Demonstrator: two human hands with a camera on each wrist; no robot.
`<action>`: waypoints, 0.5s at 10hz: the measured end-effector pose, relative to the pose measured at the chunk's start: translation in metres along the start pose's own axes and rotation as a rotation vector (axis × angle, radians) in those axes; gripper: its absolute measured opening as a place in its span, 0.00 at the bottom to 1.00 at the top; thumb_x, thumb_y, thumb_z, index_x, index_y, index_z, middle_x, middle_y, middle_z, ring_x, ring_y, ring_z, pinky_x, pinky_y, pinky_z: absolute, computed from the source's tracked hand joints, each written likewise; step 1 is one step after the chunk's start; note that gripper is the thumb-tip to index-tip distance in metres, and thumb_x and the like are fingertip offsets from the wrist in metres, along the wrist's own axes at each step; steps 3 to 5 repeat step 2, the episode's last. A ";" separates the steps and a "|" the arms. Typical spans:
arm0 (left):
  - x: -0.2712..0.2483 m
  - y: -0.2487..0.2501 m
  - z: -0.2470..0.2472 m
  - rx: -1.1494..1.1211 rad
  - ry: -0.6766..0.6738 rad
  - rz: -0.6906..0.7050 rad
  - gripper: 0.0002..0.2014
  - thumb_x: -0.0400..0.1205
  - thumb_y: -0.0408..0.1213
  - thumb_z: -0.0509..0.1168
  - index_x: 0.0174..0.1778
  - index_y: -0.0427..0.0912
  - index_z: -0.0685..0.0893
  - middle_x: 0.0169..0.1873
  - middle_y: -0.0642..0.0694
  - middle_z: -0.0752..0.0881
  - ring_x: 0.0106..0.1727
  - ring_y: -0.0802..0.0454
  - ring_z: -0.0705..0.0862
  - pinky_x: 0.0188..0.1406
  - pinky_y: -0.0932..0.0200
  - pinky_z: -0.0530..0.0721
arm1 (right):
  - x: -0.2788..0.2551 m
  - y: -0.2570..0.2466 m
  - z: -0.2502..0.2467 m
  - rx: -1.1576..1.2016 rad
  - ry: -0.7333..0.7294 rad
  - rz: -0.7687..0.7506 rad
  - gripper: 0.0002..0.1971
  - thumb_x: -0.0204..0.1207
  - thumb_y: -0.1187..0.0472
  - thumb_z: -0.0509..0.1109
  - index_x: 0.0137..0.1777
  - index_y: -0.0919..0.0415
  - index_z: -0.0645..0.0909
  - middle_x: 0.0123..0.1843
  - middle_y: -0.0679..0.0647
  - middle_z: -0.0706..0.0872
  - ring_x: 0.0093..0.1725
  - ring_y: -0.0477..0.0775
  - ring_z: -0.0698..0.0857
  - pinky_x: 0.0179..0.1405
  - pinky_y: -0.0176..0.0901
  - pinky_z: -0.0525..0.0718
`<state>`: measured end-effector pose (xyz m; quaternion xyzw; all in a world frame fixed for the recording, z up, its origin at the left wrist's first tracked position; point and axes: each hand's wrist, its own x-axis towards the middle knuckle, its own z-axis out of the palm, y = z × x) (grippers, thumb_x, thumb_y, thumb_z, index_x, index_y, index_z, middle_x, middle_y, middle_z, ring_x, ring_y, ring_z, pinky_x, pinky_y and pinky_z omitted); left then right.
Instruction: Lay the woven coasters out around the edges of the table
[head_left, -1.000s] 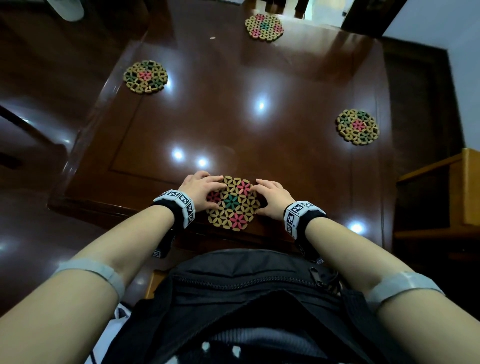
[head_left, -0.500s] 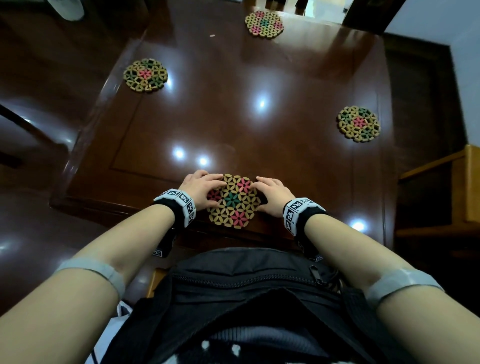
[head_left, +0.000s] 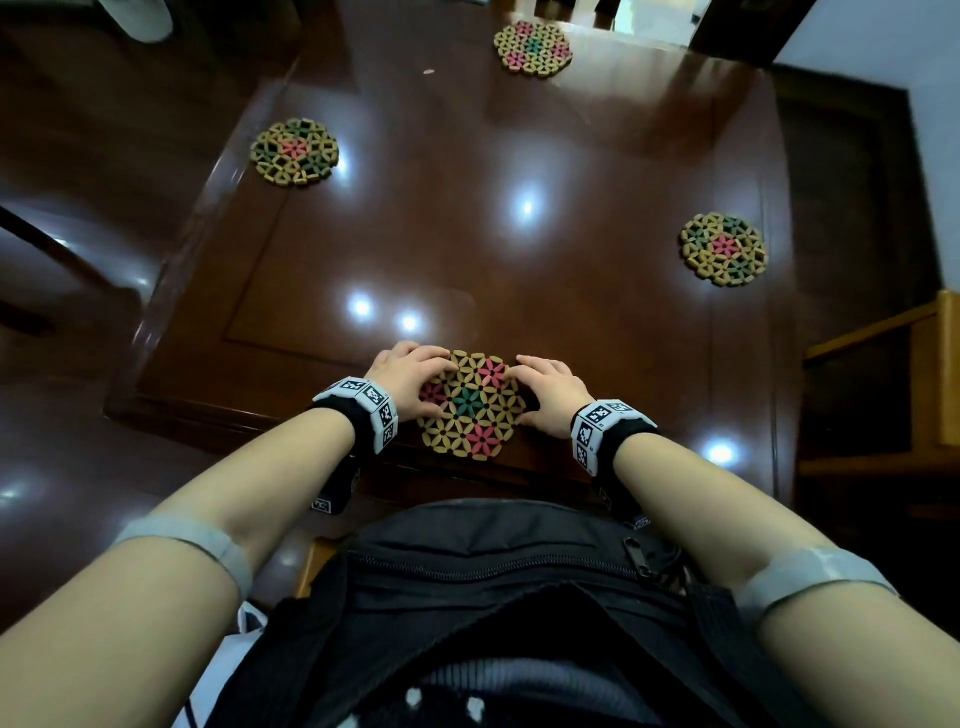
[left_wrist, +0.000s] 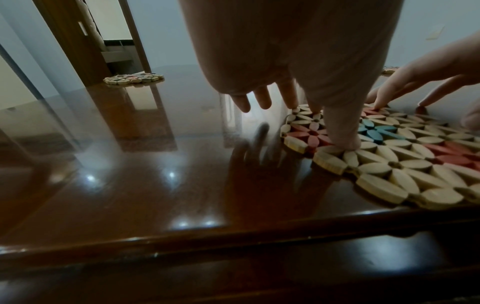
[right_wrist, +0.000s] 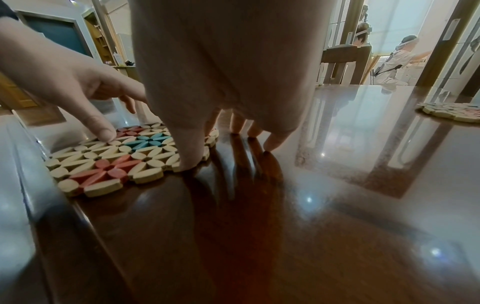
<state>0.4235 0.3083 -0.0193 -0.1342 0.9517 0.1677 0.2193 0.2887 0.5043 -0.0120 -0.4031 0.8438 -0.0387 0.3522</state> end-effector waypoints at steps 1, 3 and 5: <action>0.001 0.000 0.001 -0.015 0.007 0.007 0.36 0.71 0.54 0.73 0.75 0.59 0.69 0.79 0.57 0.66 0.78 0.46 0.61 0.75 0.45 0.64 | 0.000 0.000 0.001 0.026 -0.007 0.002 0.35 0.73 0.59 0.75 0.77 0.43 0.65 0.85 0.48 0.57 0.83 0.58 0.54 0.78 0.58 0.62; 0.001 0.001 -0.001 -0.018 0.012 0.018 0.37 0.71 0.54 0.73 0.76 0.58 0.68 0.79 0.56 0.65 0.78 0.46 0.61 0.75 0.44 0.63 | -0.001 -0.002 -0.001 0.037 0.009 -0.014 0.34 0.73 0.61 0.74 0.77 0.44 0.66 0.85 0.49 0.58 0.83 0.58 0.54 0.78 0.57 0.63; 0.001 0.001 -0.001 -0.018 0.012 0.018 0.37 0.71 0.54 0.73 0.76 0.58 0.68 0.79 0.56 0.65 0.78 0.46 0.61 0.75 0.44 0.63 | -0.001 -0.002 -0.001 0.037 0.009 -0.014 0.34 0.73 0.61 0.74 0.77 0.44 0.66 0.85 0.49 0.58 0.83 0.58 0.54 0.78 0.57 0.63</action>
